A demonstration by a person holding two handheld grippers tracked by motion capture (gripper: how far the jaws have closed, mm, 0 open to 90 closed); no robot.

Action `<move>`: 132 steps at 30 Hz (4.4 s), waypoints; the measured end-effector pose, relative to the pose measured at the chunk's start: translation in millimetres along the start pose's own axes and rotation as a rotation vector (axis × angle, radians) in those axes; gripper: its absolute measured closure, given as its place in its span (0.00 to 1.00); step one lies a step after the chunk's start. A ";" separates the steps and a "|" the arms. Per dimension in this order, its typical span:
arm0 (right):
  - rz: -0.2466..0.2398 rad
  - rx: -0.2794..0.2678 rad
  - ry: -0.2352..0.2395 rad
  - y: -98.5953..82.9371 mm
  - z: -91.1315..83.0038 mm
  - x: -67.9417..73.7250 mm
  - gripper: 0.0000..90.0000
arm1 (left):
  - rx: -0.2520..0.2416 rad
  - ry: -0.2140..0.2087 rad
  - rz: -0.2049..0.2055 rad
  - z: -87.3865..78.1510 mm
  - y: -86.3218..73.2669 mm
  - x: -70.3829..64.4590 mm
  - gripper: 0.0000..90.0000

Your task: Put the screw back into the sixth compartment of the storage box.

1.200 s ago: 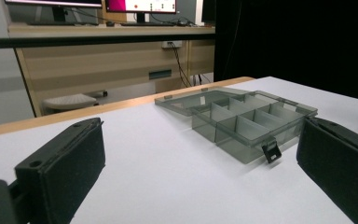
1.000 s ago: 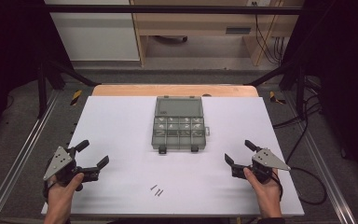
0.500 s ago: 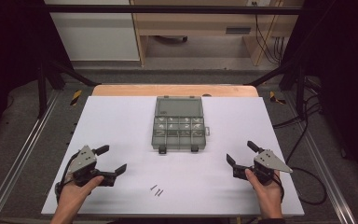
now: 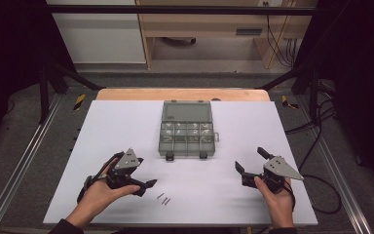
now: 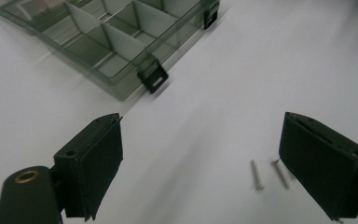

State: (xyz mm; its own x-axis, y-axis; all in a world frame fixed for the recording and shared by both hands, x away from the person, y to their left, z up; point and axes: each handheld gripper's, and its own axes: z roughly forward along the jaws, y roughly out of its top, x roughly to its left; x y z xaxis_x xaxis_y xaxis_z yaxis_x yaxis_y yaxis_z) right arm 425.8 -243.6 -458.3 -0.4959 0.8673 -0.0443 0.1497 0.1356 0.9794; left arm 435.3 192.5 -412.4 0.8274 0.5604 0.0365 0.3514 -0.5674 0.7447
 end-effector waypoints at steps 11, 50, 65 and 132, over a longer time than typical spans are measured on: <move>-0.029 0.015 0.004 1.2 -1.0 3.5 0.05 | 0.190 -0.049 0.104 30.5 22.2 -23.1 0.16; -0.017 0.032 0.037 -0.3 1.3 6.4 0.05 | 0.403 -0.111 0.090 47.2 27.3 -29.5 0.52; -0.019 0.041 0.038 -0.9 2.1 7.3 0.05 | 0.459 -0.132 0.048 57.5 17.9 -29.7 0.69; 0.010 0.029 0.048 -2.9 0.9 4.7 0.07 | 0.247 0.017 0.002 42.8 34.7 6.3 0.98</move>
State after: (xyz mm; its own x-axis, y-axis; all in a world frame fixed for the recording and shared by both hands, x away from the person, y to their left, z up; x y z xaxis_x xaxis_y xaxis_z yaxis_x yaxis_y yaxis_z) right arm 423.8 -239.6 -461.6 -0.5348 0.8446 -0.0246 0.1790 0.1417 0.9736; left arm 471.4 150.5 -414.8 0.8216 0.5678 0.0508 0.4476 -0.6977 0.5593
